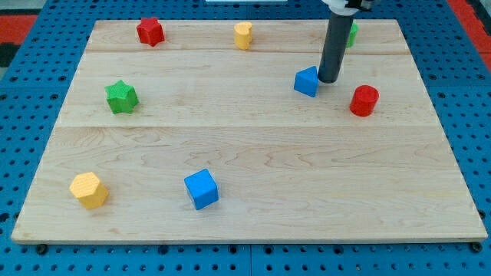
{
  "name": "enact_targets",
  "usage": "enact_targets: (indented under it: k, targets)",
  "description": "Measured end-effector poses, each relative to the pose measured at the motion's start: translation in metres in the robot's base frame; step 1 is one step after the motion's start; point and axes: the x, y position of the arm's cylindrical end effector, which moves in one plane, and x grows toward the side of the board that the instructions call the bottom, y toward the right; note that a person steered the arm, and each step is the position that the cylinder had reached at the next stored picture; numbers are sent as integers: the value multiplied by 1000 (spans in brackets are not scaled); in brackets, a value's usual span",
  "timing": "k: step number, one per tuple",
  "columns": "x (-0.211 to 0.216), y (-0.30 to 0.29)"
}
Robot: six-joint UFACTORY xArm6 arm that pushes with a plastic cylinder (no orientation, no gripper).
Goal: Point at the green circle
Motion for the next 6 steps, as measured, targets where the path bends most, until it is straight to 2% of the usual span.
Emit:
enact_targets:
  k: [1, 3, 4, 6]
  targets:
    - [3, 0]
    - [10, -49]
    - [-16, -43]
    - [-52, 124]
